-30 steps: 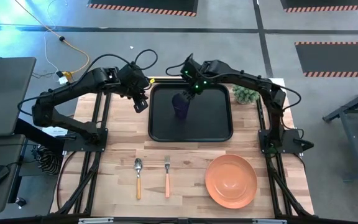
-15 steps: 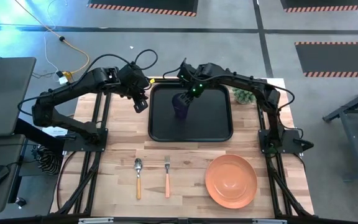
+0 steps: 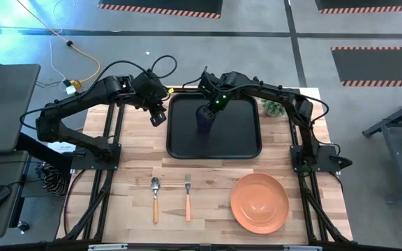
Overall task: Pick and place plate/cup/fork/spoon on tray
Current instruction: Put the purple glass on the top left of the black serving tray
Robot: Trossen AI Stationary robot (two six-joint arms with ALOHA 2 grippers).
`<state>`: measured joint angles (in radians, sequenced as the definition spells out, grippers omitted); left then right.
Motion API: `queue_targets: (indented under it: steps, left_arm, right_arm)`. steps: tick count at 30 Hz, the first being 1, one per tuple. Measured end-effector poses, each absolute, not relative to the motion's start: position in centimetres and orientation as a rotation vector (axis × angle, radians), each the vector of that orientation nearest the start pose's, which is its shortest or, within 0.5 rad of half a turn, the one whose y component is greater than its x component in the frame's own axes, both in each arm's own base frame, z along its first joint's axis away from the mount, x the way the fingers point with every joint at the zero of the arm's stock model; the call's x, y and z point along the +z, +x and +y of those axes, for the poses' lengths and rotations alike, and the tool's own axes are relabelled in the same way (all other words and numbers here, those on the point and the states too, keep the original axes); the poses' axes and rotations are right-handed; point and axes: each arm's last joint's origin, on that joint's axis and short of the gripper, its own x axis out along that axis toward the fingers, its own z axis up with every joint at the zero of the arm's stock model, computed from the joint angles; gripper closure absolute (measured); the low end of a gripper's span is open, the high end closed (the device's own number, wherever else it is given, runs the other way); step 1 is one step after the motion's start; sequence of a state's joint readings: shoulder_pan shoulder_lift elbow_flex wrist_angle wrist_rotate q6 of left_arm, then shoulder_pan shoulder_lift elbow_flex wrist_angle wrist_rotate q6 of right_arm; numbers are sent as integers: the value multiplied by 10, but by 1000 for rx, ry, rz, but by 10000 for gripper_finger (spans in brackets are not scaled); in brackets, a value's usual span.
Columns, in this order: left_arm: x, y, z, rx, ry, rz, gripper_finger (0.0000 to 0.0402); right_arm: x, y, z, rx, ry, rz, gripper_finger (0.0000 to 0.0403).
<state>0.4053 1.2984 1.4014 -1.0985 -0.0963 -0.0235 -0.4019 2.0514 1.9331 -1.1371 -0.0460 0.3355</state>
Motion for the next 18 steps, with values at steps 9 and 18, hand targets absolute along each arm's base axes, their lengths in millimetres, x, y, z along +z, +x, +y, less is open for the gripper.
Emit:
queue_targets:
  steps: [9, 18]
  left_arm:
    - [362, 219, 97, 471, -176, 988, 255]
    - [362, 219, 97, 471, -176, 988, 255]
  right_arm:
    - [278, 387, -164, -495, 549, 1189, 399]
    - [308, 366, -169, -491, 523, 1140, 400]
